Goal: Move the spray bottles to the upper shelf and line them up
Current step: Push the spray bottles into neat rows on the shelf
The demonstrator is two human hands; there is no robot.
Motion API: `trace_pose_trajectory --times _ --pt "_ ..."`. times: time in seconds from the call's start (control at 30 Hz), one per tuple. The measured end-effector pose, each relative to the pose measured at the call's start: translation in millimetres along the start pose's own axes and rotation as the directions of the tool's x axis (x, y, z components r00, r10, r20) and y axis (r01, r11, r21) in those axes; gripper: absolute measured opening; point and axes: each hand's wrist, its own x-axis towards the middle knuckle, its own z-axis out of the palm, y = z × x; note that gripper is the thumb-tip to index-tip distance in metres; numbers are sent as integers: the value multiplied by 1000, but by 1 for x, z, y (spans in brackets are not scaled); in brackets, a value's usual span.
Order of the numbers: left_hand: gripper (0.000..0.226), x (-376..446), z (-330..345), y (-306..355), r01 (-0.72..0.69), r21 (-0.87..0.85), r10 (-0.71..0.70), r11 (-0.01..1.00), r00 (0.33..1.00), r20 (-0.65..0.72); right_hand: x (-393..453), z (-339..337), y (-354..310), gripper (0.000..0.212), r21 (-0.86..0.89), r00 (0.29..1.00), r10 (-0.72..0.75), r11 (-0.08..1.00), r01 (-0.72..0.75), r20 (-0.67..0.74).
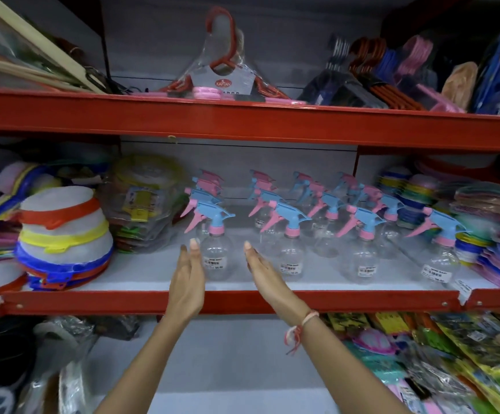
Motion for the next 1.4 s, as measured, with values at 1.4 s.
trace_pose_trajectory --times 1.4 --pt "64 -8 69 27 -149 -128 172 981 966 191 -22 -78 21 37 -122 801 -69 992 -6 -594"
